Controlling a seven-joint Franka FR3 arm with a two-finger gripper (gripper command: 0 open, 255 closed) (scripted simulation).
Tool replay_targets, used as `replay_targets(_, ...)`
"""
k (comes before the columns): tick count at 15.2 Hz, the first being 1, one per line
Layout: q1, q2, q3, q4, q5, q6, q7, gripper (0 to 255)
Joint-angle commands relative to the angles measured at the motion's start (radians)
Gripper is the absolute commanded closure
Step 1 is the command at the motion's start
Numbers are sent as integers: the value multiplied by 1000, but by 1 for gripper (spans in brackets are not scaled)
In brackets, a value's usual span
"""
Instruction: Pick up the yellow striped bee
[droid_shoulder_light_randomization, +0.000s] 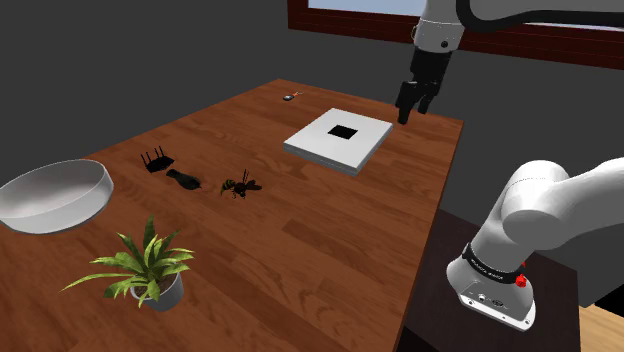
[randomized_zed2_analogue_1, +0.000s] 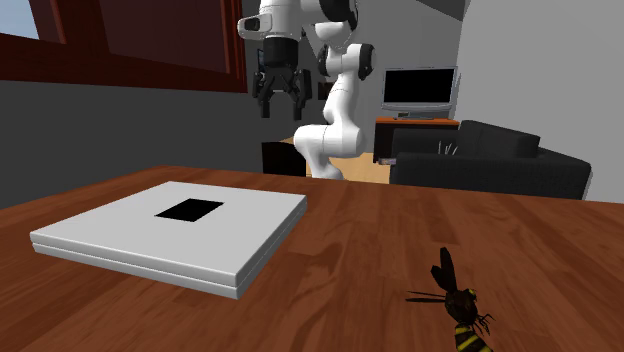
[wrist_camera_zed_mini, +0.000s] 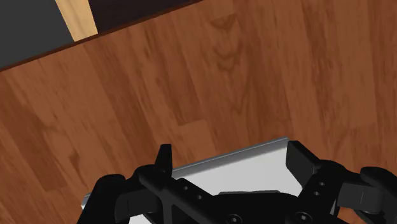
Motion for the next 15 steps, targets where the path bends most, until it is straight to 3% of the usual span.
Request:
replay_targets(1,0,0,0,0,0,0,0,0)
replay_targets(15,83,426,195,206,20,240,116,0)
